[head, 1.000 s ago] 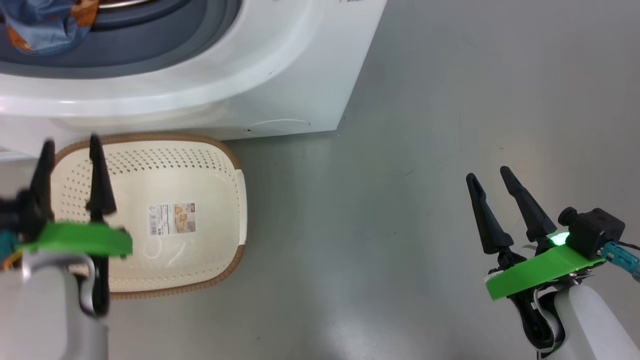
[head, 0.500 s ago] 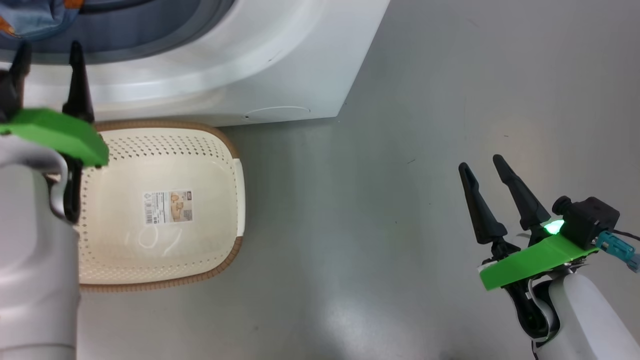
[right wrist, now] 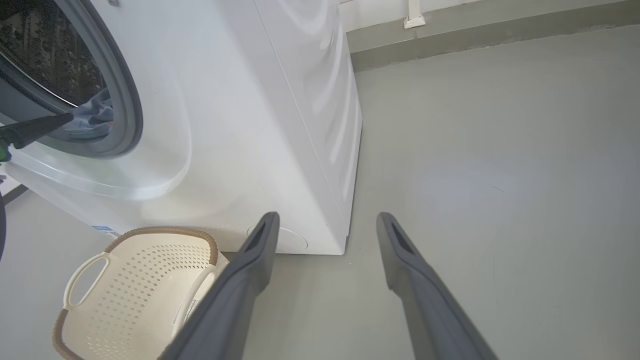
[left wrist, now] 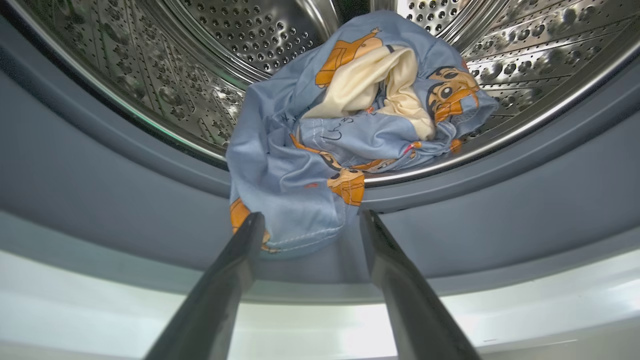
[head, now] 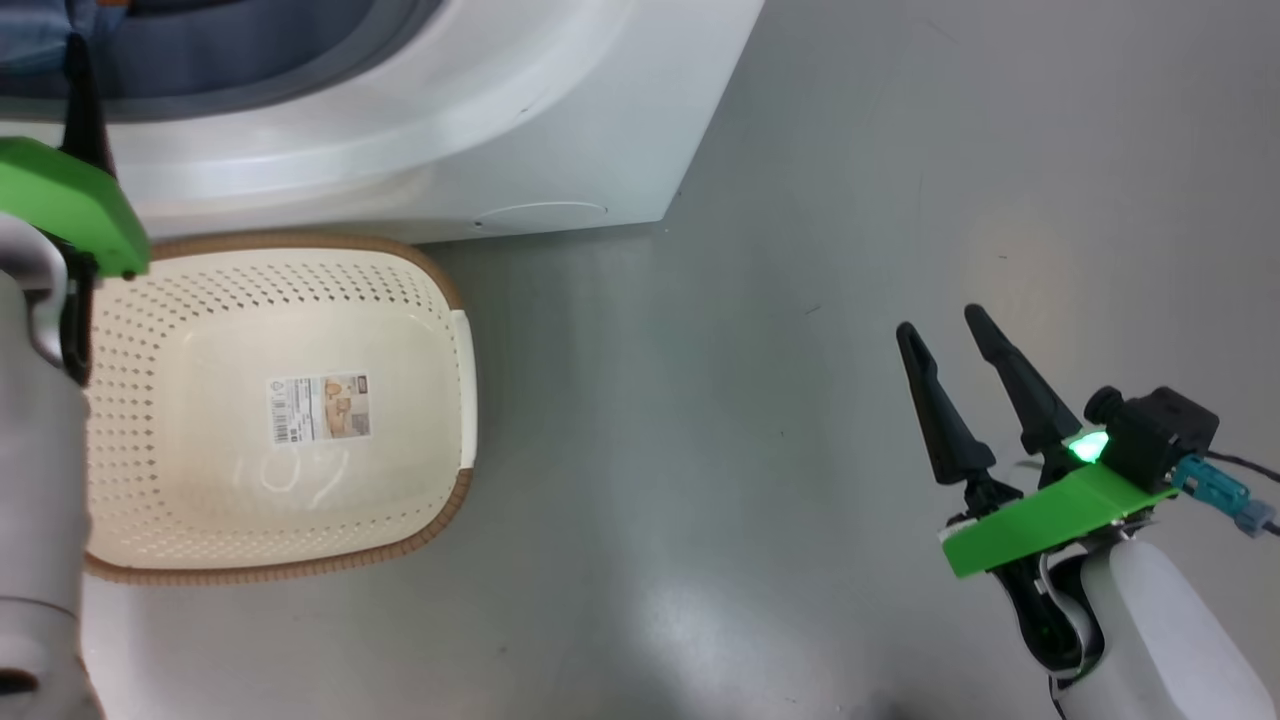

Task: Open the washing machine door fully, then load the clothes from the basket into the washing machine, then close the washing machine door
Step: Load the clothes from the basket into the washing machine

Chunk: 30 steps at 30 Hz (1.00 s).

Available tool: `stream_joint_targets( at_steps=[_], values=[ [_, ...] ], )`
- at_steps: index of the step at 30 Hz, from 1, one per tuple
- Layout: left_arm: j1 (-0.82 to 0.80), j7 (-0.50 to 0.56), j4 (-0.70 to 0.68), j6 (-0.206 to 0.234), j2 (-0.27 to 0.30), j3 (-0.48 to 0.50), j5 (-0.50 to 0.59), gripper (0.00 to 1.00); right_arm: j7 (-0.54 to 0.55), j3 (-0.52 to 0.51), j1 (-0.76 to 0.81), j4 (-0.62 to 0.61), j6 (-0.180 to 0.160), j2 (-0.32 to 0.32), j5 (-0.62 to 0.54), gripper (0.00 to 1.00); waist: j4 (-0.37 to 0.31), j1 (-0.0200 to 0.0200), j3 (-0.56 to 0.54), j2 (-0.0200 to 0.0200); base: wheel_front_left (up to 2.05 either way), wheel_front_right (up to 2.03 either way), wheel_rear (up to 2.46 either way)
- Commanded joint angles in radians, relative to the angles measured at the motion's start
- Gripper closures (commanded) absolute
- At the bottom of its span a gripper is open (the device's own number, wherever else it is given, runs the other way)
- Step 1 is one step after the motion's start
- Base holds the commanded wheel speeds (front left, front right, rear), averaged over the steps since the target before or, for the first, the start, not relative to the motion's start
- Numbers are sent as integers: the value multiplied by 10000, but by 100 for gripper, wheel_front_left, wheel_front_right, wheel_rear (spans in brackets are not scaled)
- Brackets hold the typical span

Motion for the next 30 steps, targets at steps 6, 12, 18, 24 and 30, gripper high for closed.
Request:
stream_joint_targets(
  at_steps=[6,12,18,24,30],
  values=[
    [-813,-269,792,207,795,-122,251,0,-48,291,-166,-199,14,58,-27,0,-188,0,170,0,0,0,0],
    [-1247,-376,1380,279,1035,-305,368,0,-48,363,-228,-216,14,113,8,0,-352,0,284,0,0,0,0],
    [-1679,-444,1963,523,1352,-529,542,0,-48,424,-295,-229,14,178,27,0,-505,0,406,0,0,0,0],
    [-1907,-444,2351,634,1534,-697,595,0,-48,412,-358,-233,14,244,24,0,-600,0,478,0,0,0,0],
    [-2010,-530,2523,686,1579,-855,600,100,-48,391,-373,-246,14,291,14,0,-636,0,491,0,0,0,0]
  ],
)
